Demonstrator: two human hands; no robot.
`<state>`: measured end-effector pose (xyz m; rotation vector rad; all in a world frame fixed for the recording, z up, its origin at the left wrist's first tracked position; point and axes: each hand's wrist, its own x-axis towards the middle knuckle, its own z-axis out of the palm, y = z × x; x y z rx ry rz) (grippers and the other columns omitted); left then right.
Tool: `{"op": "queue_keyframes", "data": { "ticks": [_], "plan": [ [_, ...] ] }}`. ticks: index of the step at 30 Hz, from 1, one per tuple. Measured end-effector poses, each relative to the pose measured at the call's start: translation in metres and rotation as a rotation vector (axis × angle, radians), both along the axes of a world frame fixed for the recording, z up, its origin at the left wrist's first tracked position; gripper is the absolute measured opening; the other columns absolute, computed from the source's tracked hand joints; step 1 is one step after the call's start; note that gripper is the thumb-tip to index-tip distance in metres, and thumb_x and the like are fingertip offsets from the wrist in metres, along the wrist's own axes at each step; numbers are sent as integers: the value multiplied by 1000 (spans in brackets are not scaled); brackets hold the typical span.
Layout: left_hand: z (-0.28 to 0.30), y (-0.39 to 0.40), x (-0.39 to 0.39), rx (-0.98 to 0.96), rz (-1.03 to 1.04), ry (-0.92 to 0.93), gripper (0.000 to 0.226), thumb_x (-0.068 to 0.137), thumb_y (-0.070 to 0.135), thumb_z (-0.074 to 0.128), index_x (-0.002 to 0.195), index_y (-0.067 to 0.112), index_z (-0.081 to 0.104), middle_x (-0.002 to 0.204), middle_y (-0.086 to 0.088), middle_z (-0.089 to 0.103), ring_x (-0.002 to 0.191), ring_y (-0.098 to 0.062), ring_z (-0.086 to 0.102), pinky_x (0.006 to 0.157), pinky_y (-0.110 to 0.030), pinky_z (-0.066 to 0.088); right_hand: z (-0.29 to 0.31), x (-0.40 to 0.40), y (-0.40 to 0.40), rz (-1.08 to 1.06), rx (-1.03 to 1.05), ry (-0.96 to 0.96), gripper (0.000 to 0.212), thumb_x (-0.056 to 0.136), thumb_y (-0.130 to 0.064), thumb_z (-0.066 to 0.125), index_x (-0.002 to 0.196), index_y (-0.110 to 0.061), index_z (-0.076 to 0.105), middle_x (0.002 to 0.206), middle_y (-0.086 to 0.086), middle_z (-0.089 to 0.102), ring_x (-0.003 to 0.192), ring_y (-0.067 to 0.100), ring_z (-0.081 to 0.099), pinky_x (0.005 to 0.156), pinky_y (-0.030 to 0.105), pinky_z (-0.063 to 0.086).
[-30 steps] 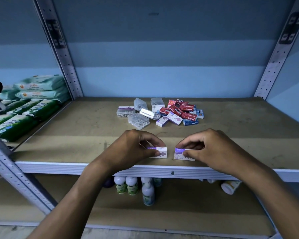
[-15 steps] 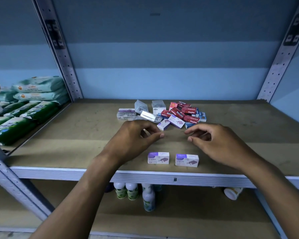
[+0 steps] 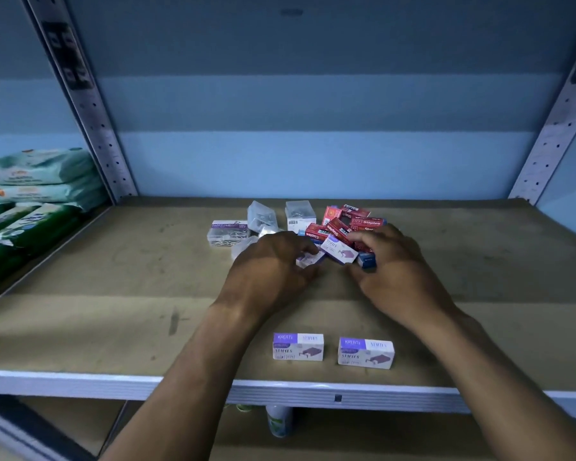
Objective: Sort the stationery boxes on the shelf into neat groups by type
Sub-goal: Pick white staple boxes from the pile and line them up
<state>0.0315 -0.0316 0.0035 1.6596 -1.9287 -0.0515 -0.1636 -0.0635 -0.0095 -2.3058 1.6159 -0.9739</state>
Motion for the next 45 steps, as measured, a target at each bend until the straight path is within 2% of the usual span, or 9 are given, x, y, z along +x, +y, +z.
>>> {"op": "queue_keyframes", "data": {
  "ticks": [6, 12, 18, 26, 30, 35, 38, 41, 45],
  "plan": [
    [-1, -10, -7, 25, 115, -166, 38, 82, 59, 61, 118, 45, 64, 122, 18, 64, 109, -9, 61, 80, -23, 45, -3, 8, -13, 3, 20, 48, 34, 83, -34, 71, 117, -29, 71, 117, -6, 64, 107, 19, 61, 92, 37, 52],
    [-1, -12, -11, -22, 120, -209, 33, 84, 59, 56, 109, 41, 66, 115, 14, 67, 102, -13, 63, 78, -31, 52, -3, 8, -13, 22, 29, -54, 19, 79, -36, 68, 98, -33, 63, 98, -14, 68, 96, 17, 64, 76, 39, 56],
    [-3, -6, -6, -33, 73, -145, 29, 81, 56, 66, 103, 37, 69, 112, 16, 67, 103, -7, 61, 78, -25, 47, 1, 4, -7, 18, 64, -83, 18, 81, -26, 72, 95, -30, 63, 89, -13, 66, 88, 13, 62, 75, 34, 54],
    [-5, 8, -1, -22, -57, -33, 22, 78, 43, 74, 81, 24, 66, 92, 8, 66, 86, -14, 60, 74, -34, 50, 8, -4, 5, 3, 120, -37, 26, 83, -10, 69, 100, -29, 72, 95, -10, 63, 87, 7, 58, 78, 22, 45],
    [0, 17, -1, 26, -93, -1, 25, 80, 39, 75, 73, 18, 63, 82, 5, 67, 78, -14, 60, 69, -29, 48, 15, -13, 16, 23, 159, -33, 25, 83, -8, 70, 95, -30, 74, 88, -15, 62, 75, -4, 56, 64, 6, 40],
    [6, 28, 4, 118, -69, 84, 20, 79, 34, 78, 77, 18, 66, 76, 8, 67, 72, -3, 58, 57, -6, 36, 21, -24, 29, 74, 212, -46, 26, 85, -5, 69, 92, -30, 74, 85, -20, 61, 75, -16, 54, 67, 1, 39],
    [6, 32, 8, 164, -89, 123, 18, 77, 29, 80, 83, 22, 64, 83, 11, 66, 76, 4, 57, 60, -6, 38, 22, -28, 33, 89, 235, -51, 24, 87, -9, 69, 94, -31, 75, 88, -26, 64, 77, -21, 54, 66, -2, 37],
    [8, 34, 8, 163, -124, 156, 28, 71, 21, 85, 89, 24, 62, 88, 11, 66, 80, 8, 56, 64, -7, 40, 23, -30, 35, 94, 247, -64, 17, 88, -17, 73, 94, -32, 75, 87, -25, 68, 79, -15, 59, 66, 0, 40],
    [11, 37, 7, 160, -184, 250, 40, 64, 4, 86, 94, 21, 65, 91, 7, 69, 80, 1, 59, 67, -6, 42, 24, -30, 37, 108, 262, -72, 15, 86, -18, 76, 93, -32, 76, 86, -20, 71, 80, -12, 61, 67, 2, 42]
  ]
}}
